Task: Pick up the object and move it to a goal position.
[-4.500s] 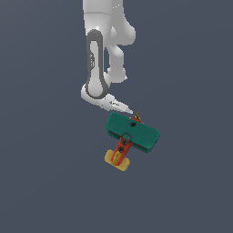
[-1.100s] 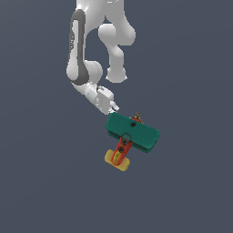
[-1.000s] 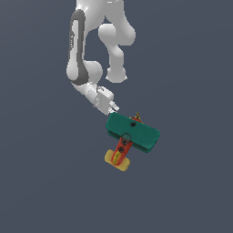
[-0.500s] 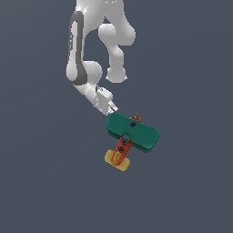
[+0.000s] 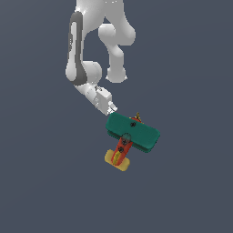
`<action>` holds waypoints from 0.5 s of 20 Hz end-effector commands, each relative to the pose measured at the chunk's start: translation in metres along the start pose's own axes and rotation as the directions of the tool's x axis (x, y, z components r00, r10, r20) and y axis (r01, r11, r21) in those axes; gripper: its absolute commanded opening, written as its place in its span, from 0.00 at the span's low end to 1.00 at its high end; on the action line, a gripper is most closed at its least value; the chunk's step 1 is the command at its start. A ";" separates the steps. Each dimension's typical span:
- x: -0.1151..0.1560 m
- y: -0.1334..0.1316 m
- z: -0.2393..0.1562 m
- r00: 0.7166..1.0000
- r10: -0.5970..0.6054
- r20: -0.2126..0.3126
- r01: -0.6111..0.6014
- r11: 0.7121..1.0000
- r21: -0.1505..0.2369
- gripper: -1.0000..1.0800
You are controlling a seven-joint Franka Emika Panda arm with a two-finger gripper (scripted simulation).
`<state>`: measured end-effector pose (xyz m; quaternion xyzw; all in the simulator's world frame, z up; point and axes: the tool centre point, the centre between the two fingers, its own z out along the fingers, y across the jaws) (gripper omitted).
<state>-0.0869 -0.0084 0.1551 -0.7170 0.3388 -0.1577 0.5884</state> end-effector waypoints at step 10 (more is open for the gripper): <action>0.014 0.001 -0.014 0.998 -0.010 -0.055 0.010 1.000 0.010 0.62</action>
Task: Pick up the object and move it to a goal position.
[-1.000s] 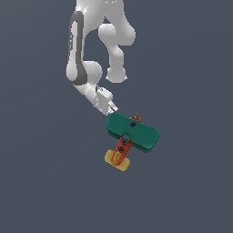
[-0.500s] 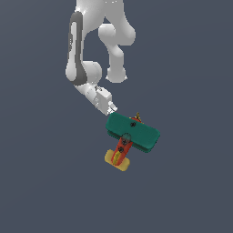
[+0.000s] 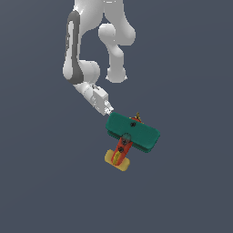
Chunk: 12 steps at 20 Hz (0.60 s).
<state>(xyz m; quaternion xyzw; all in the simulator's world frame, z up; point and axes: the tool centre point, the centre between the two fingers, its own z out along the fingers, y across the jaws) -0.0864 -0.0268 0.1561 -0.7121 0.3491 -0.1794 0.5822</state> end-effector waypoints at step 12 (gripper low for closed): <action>0.007 0.003 -0.004 0.999 0.010 -0.047 -0.009 1.000 0.020 0.62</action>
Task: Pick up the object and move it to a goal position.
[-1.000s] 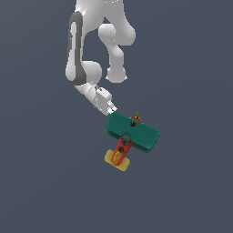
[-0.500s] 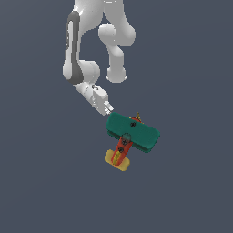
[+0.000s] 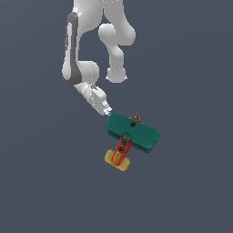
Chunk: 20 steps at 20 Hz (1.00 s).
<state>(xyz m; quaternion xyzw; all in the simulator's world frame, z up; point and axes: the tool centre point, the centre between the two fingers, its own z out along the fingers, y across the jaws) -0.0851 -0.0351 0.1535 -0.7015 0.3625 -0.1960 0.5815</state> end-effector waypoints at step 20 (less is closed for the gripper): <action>-0.001 0.003 0.004 0.999 0.007 -0.046 -0.006 0.999 0.032 0.62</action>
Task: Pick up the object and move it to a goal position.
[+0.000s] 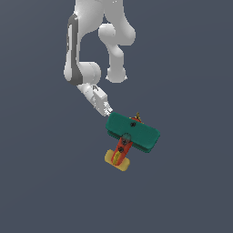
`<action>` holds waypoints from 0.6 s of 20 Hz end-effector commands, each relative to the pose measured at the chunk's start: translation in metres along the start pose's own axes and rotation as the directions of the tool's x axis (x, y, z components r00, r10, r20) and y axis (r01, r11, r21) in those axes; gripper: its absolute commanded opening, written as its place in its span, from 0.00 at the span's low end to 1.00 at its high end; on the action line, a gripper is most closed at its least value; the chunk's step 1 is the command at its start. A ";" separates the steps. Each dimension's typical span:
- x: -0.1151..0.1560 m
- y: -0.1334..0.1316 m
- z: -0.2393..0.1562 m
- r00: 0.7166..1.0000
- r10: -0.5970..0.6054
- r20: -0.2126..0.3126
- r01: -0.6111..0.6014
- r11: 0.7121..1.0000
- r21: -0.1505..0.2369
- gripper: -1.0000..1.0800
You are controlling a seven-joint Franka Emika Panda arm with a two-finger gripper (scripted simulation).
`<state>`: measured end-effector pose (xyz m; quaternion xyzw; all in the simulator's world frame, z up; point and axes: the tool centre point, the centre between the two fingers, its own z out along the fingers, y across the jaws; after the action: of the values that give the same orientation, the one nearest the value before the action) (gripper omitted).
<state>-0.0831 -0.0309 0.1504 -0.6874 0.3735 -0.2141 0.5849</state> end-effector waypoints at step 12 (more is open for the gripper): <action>0.000 0.001 0.022 1.000 0.002 -0.008 -0.002 1.000 0.003 0.62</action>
<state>-0.0717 -0.0221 0.1461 -0.6853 0.3762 -0.2170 0.5846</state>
